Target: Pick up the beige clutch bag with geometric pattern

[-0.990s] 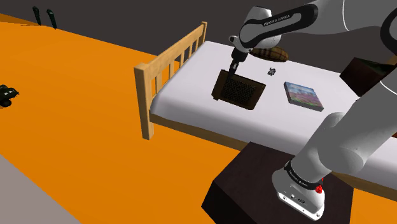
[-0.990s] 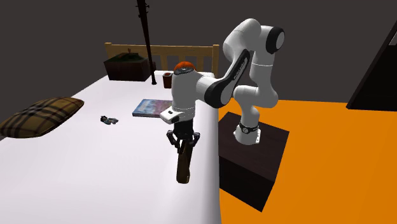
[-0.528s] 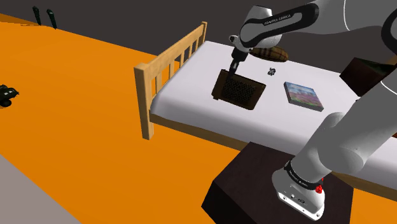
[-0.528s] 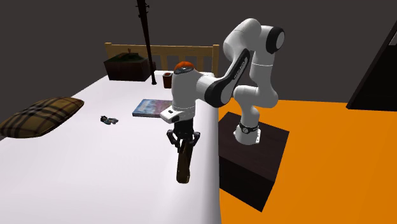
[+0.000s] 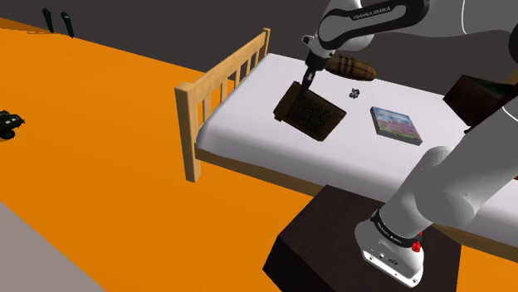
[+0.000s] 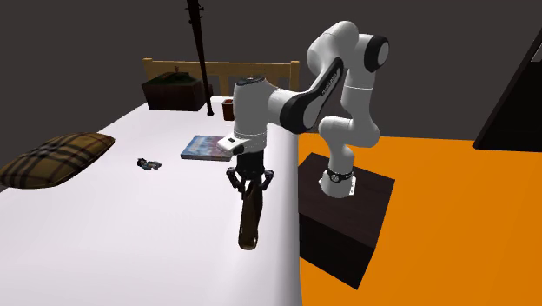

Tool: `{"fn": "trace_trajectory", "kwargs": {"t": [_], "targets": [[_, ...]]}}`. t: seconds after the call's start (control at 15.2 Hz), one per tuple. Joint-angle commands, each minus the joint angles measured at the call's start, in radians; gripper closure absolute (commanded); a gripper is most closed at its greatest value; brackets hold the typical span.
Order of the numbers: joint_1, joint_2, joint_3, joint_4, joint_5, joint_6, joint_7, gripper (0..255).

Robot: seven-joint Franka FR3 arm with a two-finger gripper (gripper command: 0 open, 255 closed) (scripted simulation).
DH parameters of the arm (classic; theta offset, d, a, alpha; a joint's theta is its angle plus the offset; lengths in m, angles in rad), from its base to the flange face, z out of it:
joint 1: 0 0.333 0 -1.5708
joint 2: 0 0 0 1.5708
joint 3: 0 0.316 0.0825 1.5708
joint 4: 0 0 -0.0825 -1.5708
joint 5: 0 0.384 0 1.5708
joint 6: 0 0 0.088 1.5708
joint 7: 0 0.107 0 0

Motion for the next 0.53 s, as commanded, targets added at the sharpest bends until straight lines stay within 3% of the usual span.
{"fn": "trace_trajectory", "kwargs": {"t": [0.0,0.46], "targets": [[0.001,-0.004,0.001,0.029,-0.002,-0.031,0.003,255],[0.001,-0.020,0.005,0.082,-0.009,-0.099,0.012,255]]}}
